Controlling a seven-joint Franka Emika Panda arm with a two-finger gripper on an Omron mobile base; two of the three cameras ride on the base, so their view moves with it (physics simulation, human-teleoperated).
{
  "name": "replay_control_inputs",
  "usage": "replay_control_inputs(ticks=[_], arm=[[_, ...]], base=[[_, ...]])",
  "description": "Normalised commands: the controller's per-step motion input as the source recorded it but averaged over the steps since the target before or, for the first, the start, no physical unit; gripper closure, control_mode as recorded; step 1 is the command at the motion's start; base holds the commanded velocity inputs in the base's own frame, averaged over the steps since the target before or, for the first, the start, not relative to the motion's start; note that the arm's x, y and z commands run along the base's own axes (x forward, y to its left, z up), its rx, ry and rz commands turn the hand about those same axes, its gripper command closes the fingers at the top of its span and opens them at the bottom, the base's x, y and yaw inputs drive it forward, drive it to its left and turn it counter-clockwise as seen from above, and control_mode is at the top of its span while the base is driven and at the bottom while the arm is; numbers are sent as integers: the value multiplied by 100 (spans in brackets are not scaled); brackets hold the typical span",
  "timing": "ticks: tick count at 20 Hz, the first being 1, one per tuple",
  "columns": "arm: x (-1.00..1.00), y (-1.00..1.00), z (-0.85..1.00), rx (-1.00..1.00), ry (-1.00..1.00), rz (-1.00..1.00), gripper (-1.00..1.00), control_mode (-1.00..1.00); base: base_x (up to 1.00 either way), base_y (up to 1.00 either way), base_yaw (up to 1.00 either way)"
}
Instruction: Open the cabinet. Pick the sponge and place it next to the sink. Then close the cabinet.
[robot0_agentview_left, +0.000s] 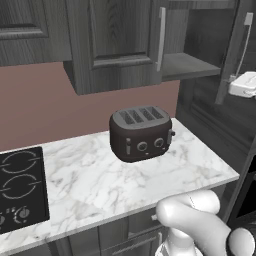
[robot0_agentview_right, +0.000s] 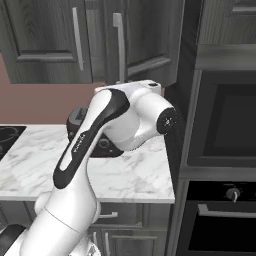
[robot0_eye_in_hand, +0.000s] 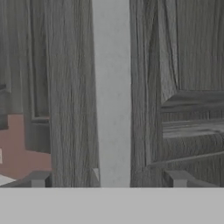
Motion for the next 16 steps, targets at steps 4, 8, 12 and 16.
replay_control_inputs(ticks=[4,8,12,16], arm=[[56,34,0,0,0,-23,-100,-100],[60,27,2,0,-2,-19,-100,-100],[85,14,0,0,-1,-13,-100,-100],[54,0,0,1,0,-2,-100,-100]], base=[[0,0,0],[0,0,0],[0,0,0],[0,0,0]])
